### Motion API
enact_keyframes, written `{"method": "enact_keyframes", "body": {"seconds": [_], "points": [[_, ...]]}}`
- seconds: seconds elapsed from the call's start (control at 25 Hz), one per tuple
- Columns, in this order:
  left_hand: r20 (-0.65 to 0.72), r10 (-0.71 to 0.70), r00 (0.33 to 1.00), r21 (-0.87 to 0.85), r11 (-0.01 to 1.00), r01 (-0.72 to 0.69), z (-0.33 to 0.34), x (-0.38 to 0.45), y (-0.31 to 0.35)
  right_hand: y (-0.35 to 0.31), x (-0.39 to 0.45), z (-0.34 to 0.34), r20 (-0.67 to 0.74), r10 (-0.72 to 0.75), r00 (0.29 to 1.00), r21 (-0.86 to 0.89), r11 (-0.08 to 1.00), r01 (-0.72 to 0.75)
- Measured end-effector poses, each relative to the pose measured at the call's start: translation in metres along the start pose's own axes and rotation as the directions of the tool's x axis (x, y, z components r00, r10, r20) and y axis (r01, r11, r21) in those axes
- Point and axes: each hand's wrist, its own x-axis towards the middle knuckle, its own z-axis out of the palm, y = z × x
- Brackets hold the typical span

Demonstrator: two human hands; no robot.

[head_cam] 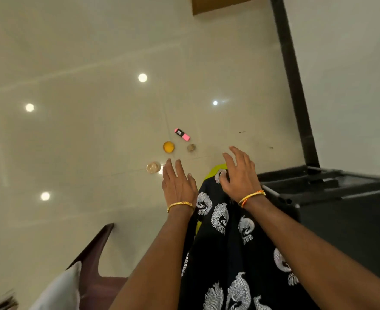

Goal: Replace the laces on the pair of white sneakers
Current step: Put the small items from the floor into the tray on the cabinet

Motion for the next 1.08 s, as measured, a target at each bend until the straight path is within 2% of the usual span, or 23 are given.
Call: {"method": "enact_keyframes", "body": {"seconds": [0.2, 0.32, 0.56, 0.68, 0.76, 0.88, 0.96, 1.08], "points": [[0.017, -0.169, 0.986, -0.056, 0.984, 0.169, 0.047, 0.043, -0.039, 0.001, 0.076, 0.064, 0.157, -0.045, 0.987, 0.001, 0.999, 0.045], [0.102, -0.220, 0.970, -0.082, 0.970, 0.228, 0.097, 0.078, -0.057, 0.009, 0.129, 0.119, 0.249, -0.077, 0.965, -0.006, 0.997, 0.081], [0.215, -0.133, 0.967, -0.102, 0.982, 0.158, 0.193, 0.157, -0.069, 0.023, 0.225, 0.214, 0.326, -0.115, 0.938, -0.025, 0.991, 0.130], [0.239, -0.086, 0.967, -0.115, 0.986, 0.116, 0.227, 0.181, -0.075, 0.026, 0.257, 0.251, 0.385, -0.049, 0.921, 0.017, 0.999, 0.046], [0.217, -0.058, 0.974, -0.108, 0.991, 0.084, 0.242, 0.190, -0.081, 0.026, 0.267, 0.267, 0.383, -0.023, 0.923, -0.049, 0.998, 0.045], [0.104, -0.059, 0.993, -0.125, 0.990, 0.072, 0.246, 0.199, -0.089, 0.025, 0.267, 0.282, 0.307, -0.043, 0.951, -0.124, 0.989, 0.085], [0.097, -0.094, 0.991, -0.178, 0.978, 0.110, 0.237, 0.198, -0.090, 0.023, 0.262, 0.275, 0.272, -0.021, 0.962, -0.083, 0.995, 0.045], [0.065, -0.265, 0.962, -0.374, 0.887, 0.270, 0.209, 0.183, -0.092, 0.017, 0.247, 0.244, 0.220, 0.049, 0.974, 0.051, 0.997, -0.061]]}}
